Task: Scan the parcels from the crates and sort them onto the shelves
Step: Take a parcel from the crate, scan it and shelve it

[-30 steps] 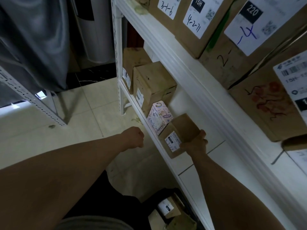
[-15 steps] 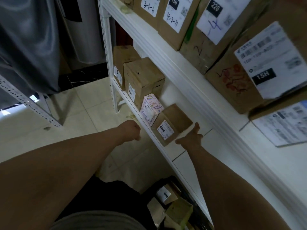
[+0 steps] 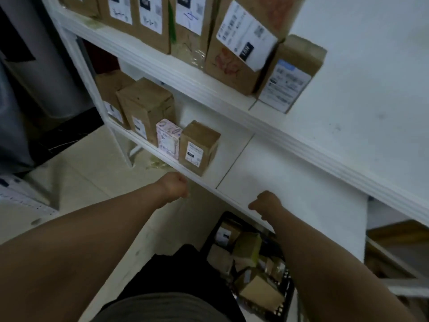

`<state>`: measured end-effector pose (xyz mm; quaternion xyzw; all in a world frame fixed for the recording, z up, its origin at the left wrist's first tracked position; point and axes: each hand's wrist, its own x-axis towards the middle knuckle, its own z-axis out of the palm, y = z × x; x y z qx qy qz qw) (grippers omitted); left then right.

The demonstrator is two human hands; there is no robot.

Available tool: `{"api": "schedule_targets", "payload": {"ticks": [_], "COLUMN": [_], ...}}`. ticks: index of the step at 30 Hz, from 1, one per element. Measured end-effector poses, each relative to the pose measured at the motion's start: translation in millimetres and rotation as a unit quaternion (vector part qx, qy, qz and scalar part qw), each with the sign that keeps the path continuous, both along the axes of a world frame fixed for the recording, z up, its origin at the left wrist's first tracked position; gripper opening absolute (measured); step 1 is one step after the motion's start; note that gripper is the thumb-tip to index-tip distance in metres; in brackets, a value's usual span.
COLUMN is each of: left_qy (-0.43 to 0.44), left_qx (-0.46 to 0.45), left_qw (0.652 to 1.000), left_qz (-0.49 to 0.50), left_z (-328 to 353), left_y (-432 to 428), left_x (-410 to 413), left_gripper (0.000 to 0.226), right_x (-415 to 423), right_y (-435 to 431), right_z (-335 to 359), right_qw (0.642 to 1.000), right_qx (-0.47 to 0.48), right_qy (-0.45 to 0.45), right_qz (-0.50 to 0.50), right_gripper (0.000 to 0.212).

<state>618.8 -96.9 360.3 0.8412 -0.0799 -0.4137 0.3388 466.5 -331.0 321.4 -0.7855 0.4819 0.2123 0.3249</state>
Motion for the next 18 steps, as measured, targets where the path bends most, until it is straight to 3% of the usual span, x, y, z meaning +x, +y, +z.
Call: {"api": "schedule_targets", "payload": {"ticks": [2,3,5,8,13,18], "left_qy": [0.013,0.021,0.040,0.066,0.115,0.120], "left_qx": [-0.002,-0.001,-0.005,0.002,0.041,0.031], "left_qw": [1.000,0.999,0.998,0.995,0.989,0.991], "left_qz": [-0.022,-0.032,-0.052,-0.078,-0.081,-0.056], "left_z": [-1.5,-4.2,-11.5,-28.9,-53.0,-60.8], "left_y": [5.0,8.6,18.1,33.0,49.1,39.0], "left_x": [-25.6,-39.4,-69.4,-113.2,-170.9,-194.5], "left_gripper": [0.017,0.020,0.027,0.031,0.049,0.043], "right_x": [-38.5,-58.3,-95.5,-147.5,-204.3,-228.4], "right_y": [8.6,15.4,28.5,49.3,77.2,69.6], "right_z": [1.5,2.1,-6.4,-22.3,-38.2,-46.3], "right_qw": [1.000,1.000,0.998,0.997,0.989,0.990], "right_qx": [-0.012,-0.009,-0.001,0.008,0.056,0.066], "right_qy": [0.016,0.028,0.053,0.039,0.098,0.040], "right_qz": [-0.001,-0.010,-0.021,-0.067,-0.098,-0.121], "right_gripper": [0.018,0.014,0.030,0.022,0.020,0.015]}}
